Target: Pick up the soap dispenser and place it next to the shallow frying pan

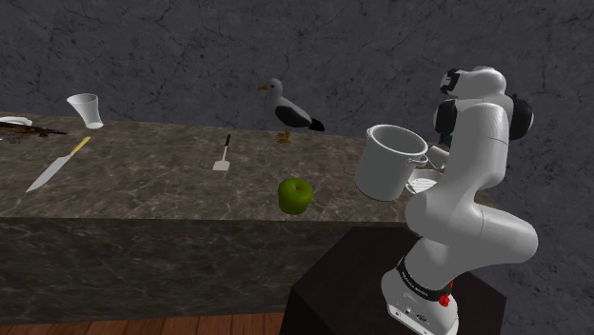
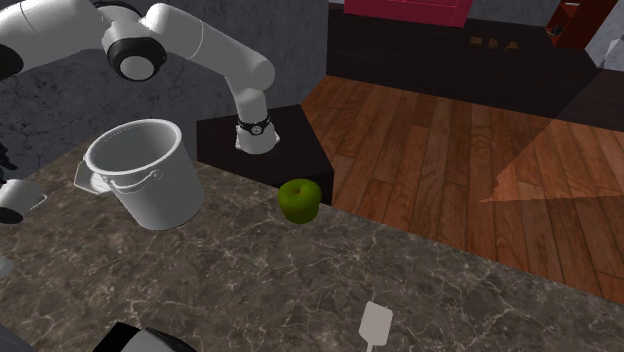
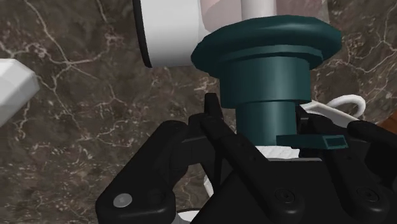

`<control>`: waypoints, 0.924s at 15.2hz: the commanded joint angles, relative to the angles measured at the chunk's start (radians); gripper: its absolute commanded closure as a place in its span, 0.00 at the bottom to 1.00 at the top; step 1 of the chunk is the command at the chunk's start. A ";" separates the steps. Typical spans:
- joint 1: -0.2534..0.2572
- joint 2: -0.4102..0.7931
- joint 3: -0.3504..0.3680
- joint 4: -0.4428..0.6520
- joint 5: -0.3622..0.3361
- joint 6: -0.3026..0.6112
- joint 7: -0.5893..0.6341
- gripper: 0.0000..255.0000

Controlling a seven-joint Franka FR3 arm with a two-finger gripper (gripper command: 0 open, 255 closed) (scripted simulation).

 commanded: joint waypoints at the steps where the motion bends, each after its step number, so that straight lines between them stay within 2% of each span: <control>1: -0.007 0.003 -0.005 0.007 -0.003 -0.007 0.001 1.00; 11: -0.044 0.025 -0.001 0.184 -0.002 -0.154 0.012 1.00; 14: 0.034 -0.039 -0.003 0.068 -0.010 -0.108 0.056 1.00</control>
